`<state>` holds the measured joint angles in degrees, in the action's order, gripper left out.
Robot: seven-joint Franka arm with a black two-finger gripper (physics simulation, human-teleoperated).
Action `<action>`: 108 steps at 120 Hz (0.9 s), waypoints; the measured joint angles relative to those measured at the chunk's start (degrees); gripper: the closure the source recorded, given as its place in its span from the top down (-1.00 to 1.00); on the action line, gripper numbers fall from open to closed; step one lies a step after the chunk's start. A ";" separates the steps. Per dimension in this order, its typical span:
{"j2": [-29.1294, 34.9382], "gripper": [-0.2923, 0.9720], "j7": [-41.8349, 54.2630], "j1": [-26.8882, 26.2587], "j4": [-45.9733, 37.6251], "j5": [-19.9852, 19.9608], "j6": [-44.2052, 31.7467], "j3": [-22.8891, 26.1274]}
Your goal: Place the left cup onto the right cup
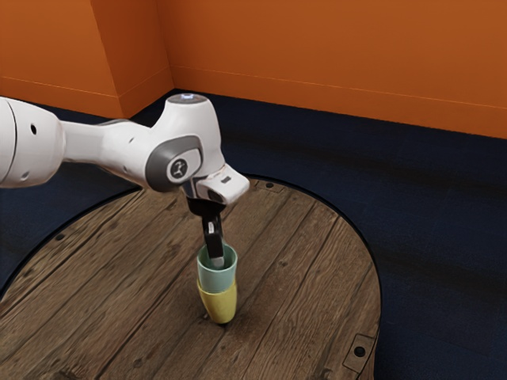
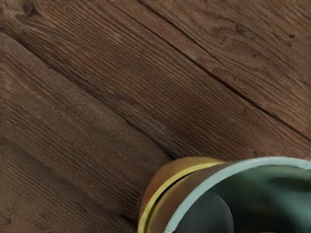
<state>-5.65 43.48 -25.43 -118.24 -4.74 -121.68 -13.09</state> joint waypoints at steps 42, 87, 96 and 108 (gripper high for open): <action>2.70 0.51 0.11 -0.05 0.34 1.41 1.39 -0.05; 5.56 0.53 0.22 -0.09 6.30 7.61 7.95 -0.19; 5.67 0.53 0.36 -0.32 8.75 8.37 10.09 -0.48; 5.63 0.54 0.78 -0.53 11.58 9.08 12.92 -0.80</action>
<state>-0.01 44.26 -25.96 -106.65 4.34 -108.77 -13.89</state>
